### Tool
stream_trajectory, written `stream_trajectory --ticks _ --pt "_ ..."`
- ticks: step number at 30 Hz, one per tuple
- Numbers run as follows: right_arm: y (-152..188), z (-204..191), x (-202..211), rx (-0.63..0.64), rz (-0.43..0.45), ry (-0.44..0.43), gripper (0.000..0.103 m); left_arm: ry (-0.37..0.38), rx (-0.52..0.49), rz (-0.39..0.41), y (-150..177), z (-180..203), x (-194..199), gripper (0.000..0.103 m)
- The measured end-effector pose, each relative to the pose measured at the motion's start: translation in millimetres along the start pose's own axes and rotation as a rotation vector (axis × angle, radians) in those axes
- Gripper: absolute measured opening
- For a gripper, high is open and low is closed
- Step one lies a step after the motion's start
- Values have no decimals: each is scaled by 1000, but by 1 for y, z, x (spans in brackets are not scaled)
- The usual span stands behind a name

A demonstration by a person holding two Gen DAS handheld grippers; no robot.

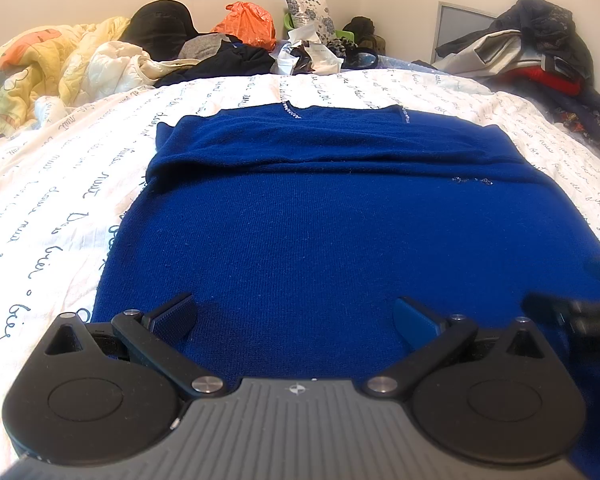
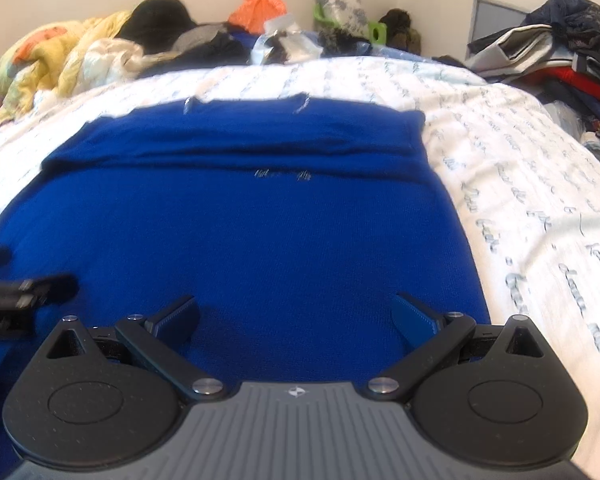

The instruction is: Fold small clothes

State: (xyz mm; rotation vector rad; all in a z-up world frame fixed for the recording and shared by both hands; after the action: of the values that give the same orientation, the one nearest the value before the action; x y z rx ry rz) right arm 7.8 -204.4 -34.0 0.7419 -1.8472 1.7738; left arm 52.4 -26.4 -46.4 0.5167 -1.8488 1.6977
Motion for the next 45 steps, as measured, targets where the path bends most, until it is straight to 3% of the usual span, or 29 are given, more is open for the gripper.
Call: stream_trajectory --ticks 4,45 --pt "3 4 5 -29 23 -36 103 0 0 0 0 0 0 103" --pt "1 1 0 -4 18 -14 103 2 -2 0 0 -1 -1 103"
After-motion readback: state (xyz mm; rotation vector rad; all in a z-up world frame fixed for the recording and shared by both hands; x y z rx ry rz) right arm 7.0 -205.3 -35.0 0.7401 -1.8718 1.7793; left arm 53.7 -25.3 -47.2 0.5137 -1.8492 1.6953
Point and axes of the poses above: each gripper's, at about its wrist camera, not at the fingertips, and x roughly against the way its jaws point, z to its right, y to its underside, the point moved 10 cm from there along -x, roughly the way its jaws point, and after that the axes turned 1 degree about -x, right-handed, at the moved point
